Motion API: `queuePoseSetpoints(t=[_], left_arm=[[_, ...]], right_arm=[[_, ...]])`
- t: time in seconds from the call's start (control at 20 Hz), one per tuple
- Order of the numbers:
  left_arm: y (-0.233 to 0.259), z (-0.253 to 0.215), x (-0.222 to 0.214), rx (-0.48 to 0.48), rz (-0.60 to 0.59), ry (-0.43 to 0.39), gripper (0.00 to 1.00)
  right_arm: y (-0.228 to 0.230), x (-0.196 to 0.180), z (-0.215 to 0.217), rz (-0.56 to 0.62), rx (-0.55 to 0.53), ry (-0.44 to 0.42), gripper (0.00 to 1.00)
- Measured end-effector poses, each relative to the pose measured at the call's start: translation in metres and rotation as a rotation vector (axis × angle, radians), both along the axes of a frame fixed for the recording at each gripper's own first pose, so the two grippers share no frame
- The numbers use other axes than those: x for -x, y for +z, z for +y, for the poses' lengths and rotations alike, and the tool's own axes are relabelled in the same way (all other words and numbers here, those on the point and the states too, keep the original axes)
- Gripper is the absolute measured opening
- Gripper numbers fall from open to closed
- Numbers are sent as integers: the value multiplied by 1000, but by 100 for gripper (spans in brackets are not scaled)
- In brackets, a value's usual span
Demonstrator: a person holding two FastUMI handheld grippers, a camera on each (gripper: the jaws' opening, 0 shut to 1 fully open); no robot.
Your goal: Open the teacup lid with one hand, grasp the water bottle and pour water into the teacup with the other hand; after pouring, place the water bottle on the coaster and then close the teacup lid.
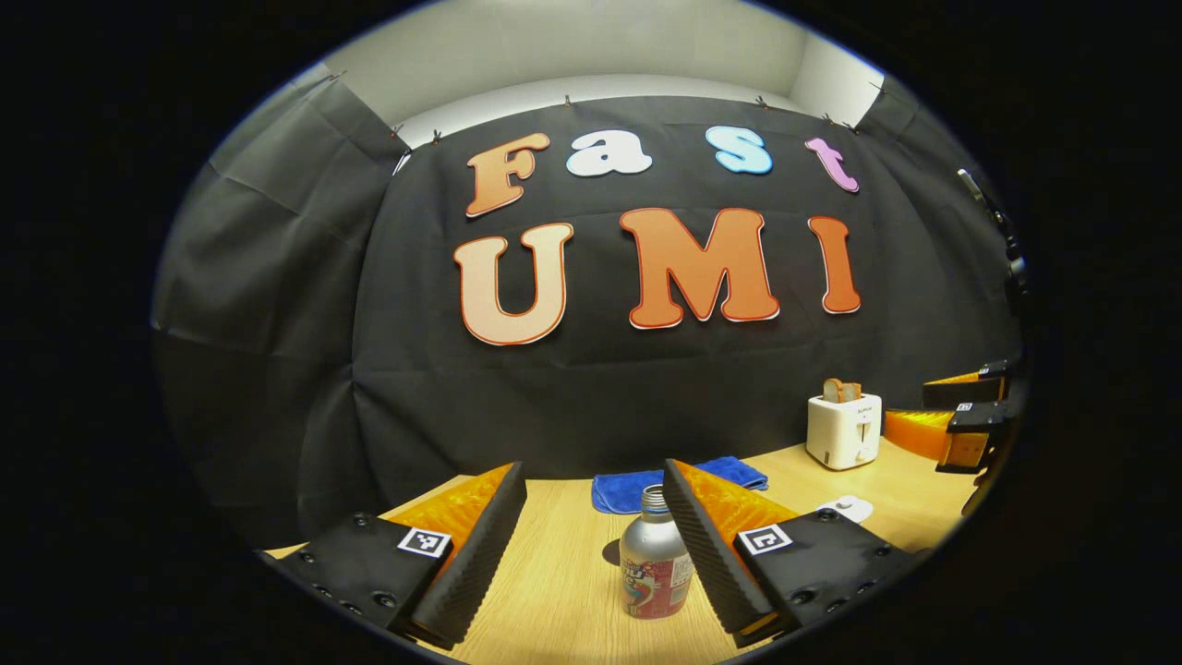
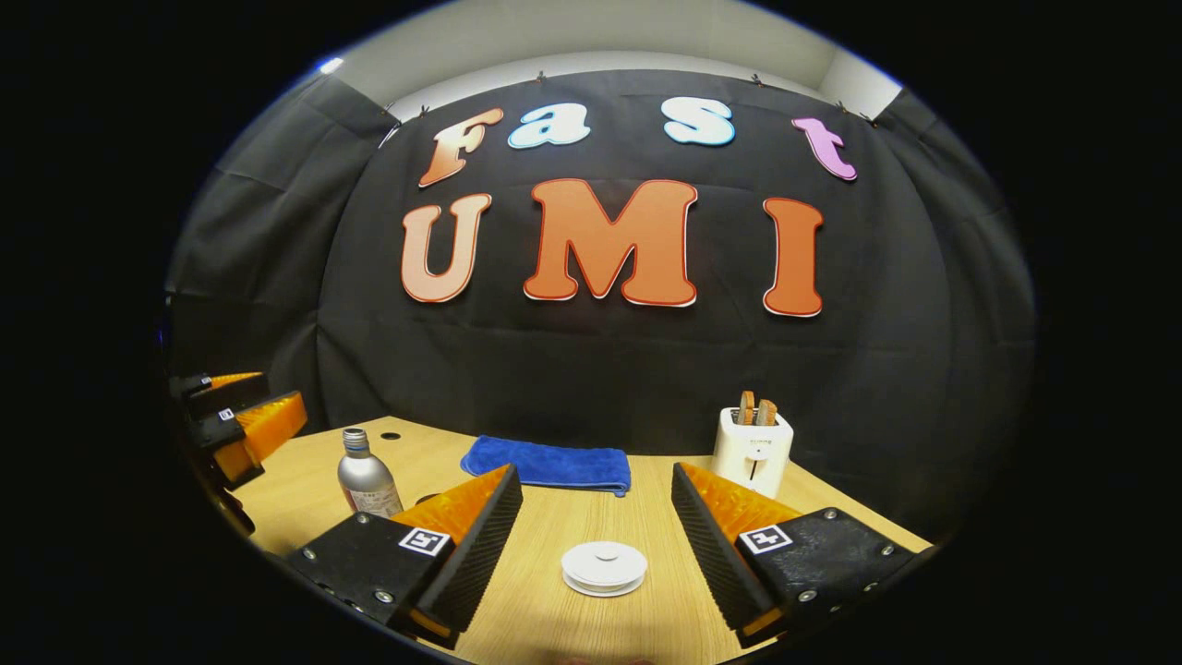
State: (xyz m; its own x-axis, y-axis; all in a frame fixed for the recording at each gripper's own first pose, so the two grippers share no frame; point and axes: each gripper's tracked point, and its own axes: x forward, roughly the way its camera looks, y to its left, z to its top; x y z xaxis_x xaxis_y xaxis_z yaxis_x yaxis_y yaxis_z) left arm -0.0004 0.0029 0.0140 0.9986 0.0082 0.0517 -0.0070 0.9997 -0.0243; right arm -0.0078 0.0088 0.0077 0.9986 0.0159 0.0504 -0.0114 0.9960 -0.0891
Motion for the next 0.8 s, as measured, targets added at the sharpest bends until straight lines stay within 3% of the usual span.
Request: queuePoseSetpoints(t=[0.4,0.8], left_arm=[[-6,1,3,-7,16,9,97],[-13,9,4,-16,37,35,97]], right_arm=[[-30,-24,2,82,27,10,97],[-76,-63,-5,218,43,21,80]])
